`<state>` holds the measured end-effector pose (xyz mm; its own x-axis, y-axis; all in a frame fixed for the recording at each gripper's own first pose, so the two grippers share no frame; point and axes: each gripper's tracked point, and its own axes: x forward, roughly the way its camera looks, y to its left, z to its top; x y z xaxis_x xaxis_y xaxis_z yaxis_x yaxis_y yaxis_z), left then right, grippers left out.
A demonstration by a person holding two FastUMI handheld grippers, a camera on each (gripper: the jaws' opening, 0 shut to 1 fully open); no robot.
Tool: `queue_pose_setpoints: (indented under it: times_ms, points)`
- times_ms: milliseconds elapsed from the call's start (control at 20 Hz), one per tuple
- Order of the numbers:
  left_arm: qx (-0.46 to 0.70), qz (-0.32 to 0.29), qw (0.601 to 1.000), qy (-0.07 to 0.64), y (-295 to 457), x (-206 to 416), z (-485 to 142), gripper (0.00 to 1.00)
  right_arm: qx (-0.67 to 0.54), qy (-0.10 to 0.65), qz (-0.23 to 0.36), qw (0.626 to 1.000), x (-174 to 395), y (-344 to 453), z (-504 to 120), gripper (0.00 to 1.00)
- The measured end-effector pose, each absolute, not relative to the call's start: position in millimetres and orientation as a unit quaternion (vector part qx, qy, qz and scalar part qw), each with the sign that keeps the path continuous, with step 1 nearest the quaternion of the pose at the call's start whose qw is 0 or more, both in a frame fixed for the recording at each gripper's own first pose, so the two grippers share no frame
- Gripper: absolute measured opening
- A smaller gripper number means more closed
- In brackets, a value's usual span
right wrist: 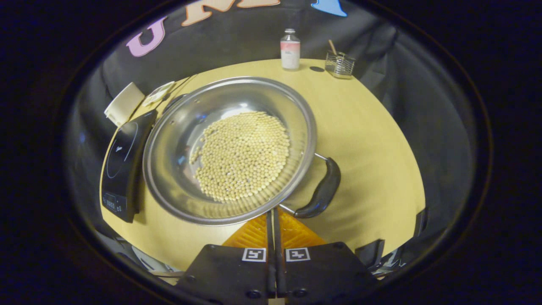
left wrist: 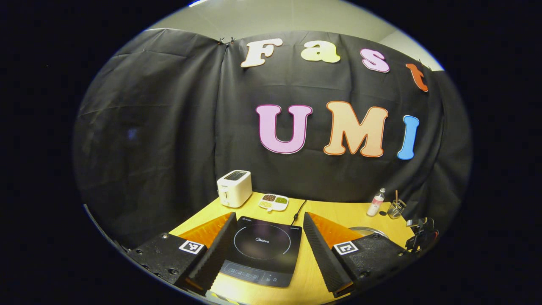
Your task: First push the handle of the pot to place it horizontally, then grasp the pot with both hands and set it on the induction cooktop.
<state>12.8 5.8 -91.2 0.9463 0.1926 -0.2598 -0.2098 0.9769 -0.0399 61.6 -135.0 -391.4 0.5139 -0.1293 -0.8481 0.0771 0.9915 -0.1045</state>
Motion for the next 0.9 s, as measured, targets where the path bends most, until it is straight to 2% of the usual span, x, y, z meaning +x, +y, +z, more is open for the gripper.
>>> queue_pose_setpoints:
  times_ms: [50, 100, 250, 300, 350, 450, 500, 550, 600, 650, 900]
  points:
    - [-0.033, 0.102, 0.986, 0.128, 6, 13, -92, 0.95, -0.029, 0.486, -0.065, 0.871, 66, -142, -389, 0.00]
    - [-0.032, 0.104, 0.986, 0.130, 7, 13, -94, 0.95, -0.029, 0.484, -0.070, 0.872, 72, -149, -387, 0.03]
    - [-0.029, 0.112, 0.984, 0.137, 9, 14, -100, 0.95, -0.032, 0.474, -0.077, 0.876, 89, -165, -382, 0.03]
    - [-0.029, 0.114, 0.983, 0.139, 10, 13, -101, 0.92, -0.036, 0.470, -0.079, 0.878, 93, -169, -379, 0.03]
    - [-0.030, 0.115, 0.983, 0.139, 10, 11, -102, 0.95, -0.039, 0.466, -0.080, 0.880, 100, -174, -376, 0.03]
    - [-0.034, 0.118, 0.982, 0.141, 9, 10, -104, 0.92, -0.044, 0.462, -0.080, 0.882, 109, -178, -373, 0.00]
    - [-0.035, 0.120, 0.982, 0.143, 9, 11, -105, 0.95, -0.045, 0.460, -0.080, 0.883, 113, -180, -373, 0.03]
    - [-0.035, 0.122, 0.981, 0.146, 8, 10, -108, 0.96, -0.046, 0.459, -0.079, 0.884, 117, -181, -373, 0.00]
    - [-0.033, 0.124, 0.981, 0.148, 8, 9, -109, 0.96, -0.047, 0.458, -0.078, 0.884, 119, -182, -372, 0.02]
    - [-0.031, 0.126, 0.980, 0.149, 8, 7, -110, 0.96, -0.046, 0.457, -0.078, 0.885, 123, -184, -371, 0.00]
    - [-0.027, 0.134, 0.979, 0.153, 8, 6, -111, 0.95, -0.051, 0.453, -0.079, 0.887, 141, -192, -371, 0.02]
